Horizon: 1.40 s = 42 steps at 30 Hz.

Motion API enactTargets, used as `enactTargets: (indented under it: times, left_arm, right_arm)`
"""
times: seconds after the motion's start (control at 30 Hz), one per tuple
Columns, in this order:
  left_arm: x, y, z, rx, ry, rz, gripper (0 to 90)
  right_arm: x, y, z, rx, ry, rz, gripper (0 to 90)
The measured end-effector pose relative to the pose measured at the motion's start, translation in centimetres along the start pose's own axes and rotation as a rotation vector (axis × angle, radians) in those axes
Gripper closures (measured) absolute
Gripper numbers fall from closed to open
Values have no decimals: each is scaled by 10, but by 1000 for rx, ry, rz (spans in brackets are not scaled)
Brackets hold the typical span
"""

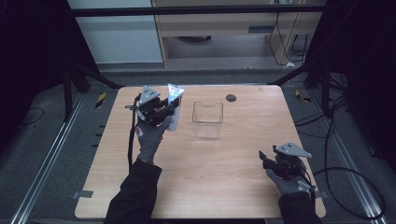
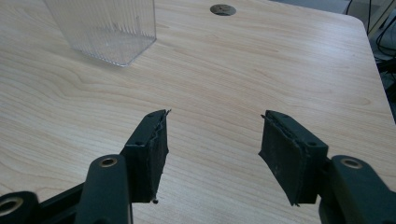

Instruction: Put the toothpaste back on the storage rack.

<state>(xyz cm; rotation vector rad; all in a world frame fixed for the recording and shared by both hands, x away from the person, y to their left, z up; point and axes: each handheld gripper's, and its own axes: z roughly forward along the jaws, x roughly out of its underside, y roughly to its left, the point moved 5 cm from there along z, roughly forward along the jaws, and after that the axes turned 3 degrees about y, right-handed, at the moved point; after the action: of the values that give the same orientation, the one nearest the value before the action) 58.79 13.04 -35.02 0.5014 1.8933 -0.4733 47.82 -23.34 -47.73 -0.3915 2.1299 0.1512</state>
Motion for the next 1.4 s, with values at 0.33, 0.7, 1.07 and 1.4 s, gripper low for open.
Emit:
enactTargets:
  times: [0.33,0.7,1.07,1.4]
  left_arm:
    - [-18,-6,18,-9,-65,-7,727]
    - [-32,-11,37,-11,-84,-16,727]
    - [-34,-20,60,10,-93,-29,727]
    - [-33,-30,80,26,-82,-14,727]
  right_arm:
    - [0,1,1,-5,-3,-2,410]
    - [0,1,2,-6,-4,1,409]
    - [-1,2,2,-12,-7,10,410]
    - [0,0,2,-10,-11,12,409]
